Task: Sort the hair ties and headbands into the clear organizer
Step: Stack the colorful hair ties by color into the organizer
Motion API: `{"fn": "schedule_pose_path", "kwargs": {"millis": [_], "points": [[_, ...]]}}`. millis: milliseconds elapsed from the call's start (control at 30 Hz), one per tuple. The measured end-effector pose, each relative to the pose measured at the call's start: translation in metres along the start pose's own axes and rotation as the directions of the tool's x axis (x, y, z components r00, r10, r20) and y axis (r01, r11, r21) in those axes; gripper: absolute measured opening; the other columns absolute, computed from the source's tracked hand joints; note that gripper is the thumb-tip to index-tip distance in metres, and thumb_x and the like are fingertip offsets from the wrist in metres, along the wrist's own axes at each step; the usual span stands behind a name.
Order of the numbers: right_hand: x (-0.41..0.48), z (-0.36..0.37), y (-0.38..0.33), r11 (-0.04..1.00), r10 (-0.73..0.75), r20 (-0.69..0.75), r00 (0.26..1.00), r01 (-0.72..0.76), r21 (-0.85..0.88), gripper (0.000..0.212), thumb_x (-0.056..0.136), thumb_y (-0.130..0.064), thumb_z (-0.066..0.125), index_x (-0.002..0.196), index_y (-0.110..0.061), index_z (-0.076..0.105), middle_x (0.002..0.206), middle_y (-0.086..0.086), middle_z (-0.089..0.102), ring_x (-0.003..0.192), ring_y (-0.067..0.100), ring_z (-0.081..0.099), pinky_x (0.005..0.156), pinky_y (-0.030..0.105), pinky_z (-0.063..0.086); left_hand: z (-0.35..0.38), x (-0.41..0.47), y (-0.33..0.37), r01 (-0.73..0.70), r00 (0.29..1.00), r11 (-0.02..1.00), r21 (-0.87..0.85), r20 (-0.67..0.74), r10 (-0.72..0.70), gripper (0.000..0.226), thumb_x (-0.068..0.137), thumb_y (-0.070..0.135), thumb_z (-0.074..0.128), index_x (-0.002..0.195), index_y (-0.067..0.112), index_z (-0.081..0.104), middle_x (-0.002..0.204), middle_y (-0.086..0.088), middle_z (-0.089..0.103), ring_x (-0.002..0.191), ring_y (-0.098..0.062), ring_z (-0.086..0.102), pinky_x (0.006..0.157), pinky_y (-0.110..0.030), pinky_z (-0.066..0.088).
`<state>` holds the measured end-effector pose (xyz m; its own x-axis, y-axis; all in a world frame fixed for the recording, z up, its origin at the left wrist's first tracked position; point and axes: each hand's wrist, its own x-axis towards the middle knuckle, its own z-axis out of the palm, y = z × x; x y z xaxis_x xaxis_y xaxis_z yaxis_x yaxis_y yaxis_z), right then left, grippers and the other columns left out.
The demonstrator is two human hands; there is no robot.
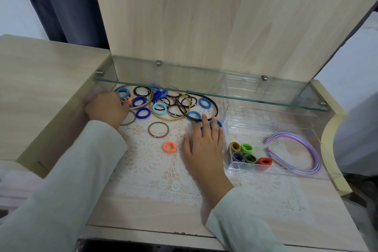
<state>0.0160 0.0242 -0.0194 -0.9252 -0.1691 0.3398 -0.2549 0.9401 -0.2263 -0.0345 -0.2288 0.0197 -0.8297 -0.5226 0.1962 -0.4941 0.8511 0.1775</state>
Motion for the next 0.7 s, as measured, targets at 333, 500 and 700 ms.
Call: {"fn": "schedule_pose_path", "kwargs": {"millis": [333,500,700], "points": [[-0.001,-0.004,-0.002,1.0,0.028,-0.006,1.0,-0.028,0.014,0.057,0.09,-0.042,0.025,0.125,-0.01,0.056,0.146,0.016,0.043,0.141,0.037,0.029,0.115,0.05,0.017,-0.004,-0.013,-0.007,-0.107,0.981,0.97,-0.219,-0.179,0.068,0.024,0.098,0.023,0.045,0.088,0.006,0.059,0.085,-0.018,0.061,0.078,-0.037,0.058,0.065,-0.038,0.045],[-0.002,-0.005,-0.003,1.0,0.029,-0.014,0.999,-0.029,0.006,0.052,0.09,-0.04,0.029,0.121,-0.01,0.058,0.143,0.017,0.045,0.138,0.038,0.032,0.114,0.051,0.02,-0.013,-0.025,-0.011,-0.176,0.965,0.938,-0.298,-0.242,0.104,0.022,0.1,0.025,0.049,0.103,0.008,0.061,0.092,-0.02,0.065,0.085,-0.039,0.06,0.069,-0.042,0.049],[-0.003,-0.008,0.0,0.999,0.018,0.057,0.998,-0.02,0.038,0.046,0.096,-0.037,0.037,0.132,-0.01,0.051,0.153,0.016,0.031,0.145,0.035,0.016,0.118,0.046,0.005,-0.014,-0.076,-0.007,-0.447,0.879,0.816,-0.367,-0.349,0.325,0.014,0.099,0.031,0.05,0.099,0.021,0.06,0.091,0.006,0.063,0.076,-0.016,0.058,0.062,-0.033,0.048]]}}
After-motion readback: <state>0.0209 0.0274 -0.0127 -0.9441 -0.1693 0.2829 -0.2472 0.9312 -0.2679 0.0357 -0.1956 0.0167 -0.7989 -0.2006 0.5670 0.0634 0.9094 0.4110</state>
